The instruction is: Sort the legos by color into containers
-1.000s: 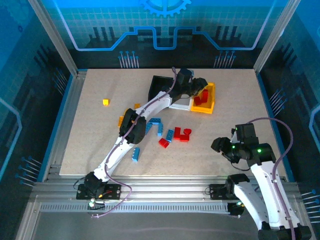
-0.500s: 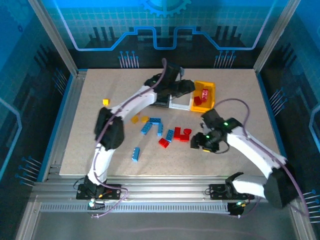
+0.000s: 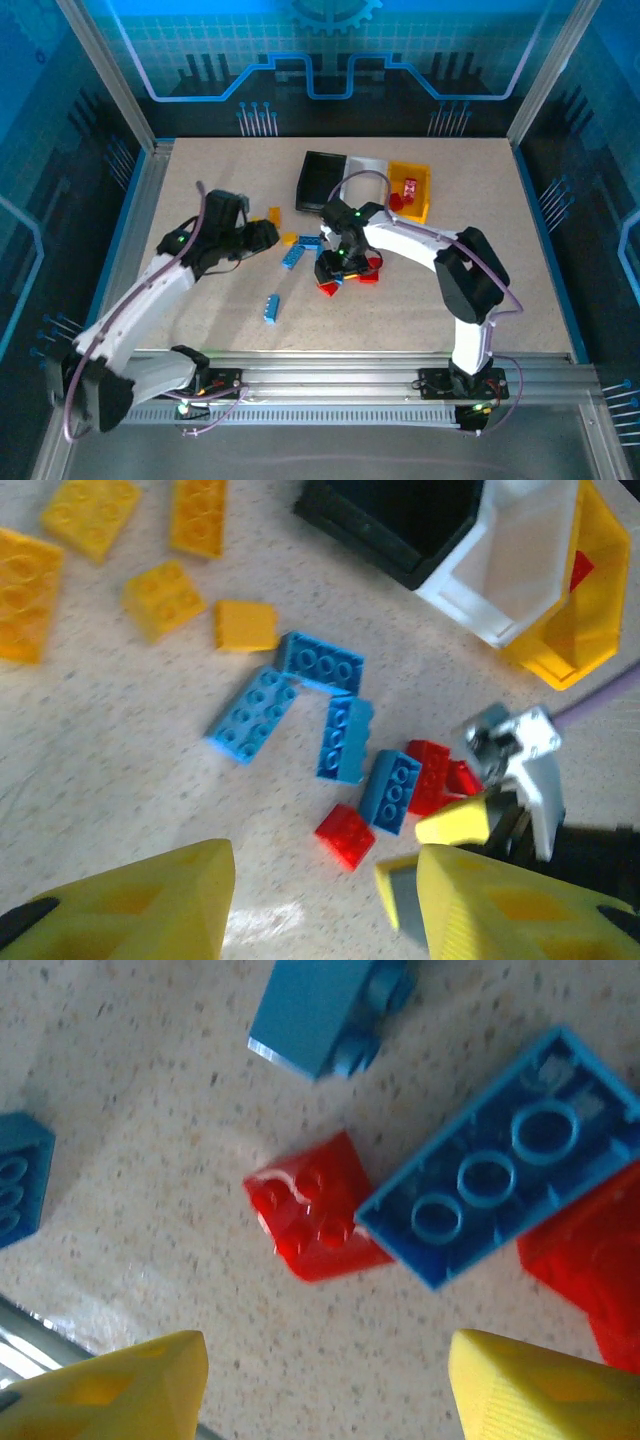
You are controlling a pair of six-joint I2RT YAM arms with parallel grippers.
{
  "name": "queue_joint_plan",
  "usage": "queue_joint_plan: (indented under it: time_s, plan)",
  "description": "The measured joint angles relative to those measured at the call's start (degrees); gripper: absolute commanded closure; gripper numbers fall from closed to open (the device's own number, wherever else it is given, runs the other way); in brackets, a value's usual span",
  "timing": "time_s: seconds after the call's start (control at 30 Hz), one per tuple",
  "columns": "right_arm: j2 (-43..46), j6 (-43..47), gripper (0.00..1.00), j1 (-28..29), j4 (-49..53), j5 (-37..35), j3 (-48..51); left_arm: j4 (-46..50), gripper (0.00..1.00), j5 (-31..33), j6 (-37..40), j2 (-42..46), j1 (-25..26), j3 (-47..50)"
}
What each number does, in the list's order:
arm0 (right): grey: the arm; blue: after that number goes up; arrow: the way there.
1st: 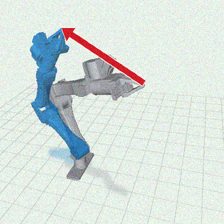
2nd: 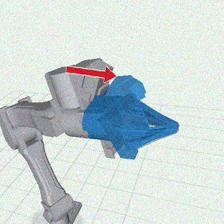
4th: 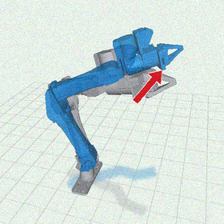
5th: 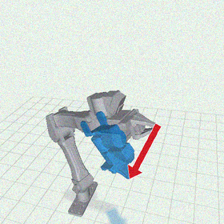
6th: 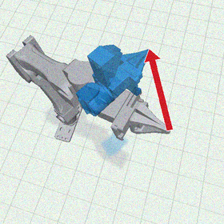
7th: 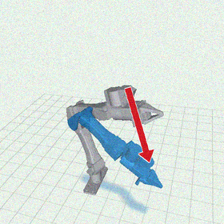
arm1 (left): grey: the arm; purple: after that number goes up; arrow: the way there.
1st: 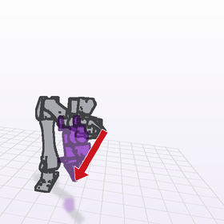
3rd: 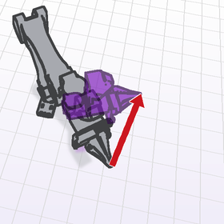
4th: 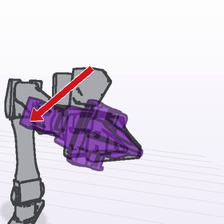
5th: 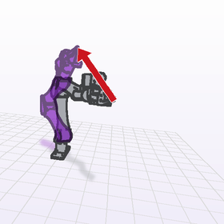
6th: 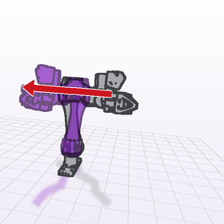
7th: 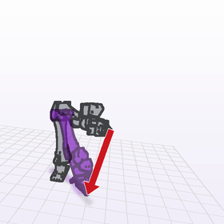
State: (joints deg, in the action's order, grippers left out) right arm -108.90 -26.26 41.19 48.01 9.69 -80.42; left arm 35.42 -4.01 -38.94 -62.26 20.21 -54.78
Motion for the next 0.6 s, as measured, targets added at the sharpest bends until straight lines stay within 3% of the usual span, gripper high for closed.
queue_joint_plan:
  time_s: [0.17,0.6]
  plan:
    - [-4.11,-3.8,0.34,0.0,2.47,-2.95,-5.75,3.67,0.47,0.66,0.13,5.57,-1.42,1.81]
    - [-6.64,-9.35,0.37,-0.37,7.5,-10.21,-8.48,6.4,0.46,0.81,1.4,6.19,-1.84,2.08]
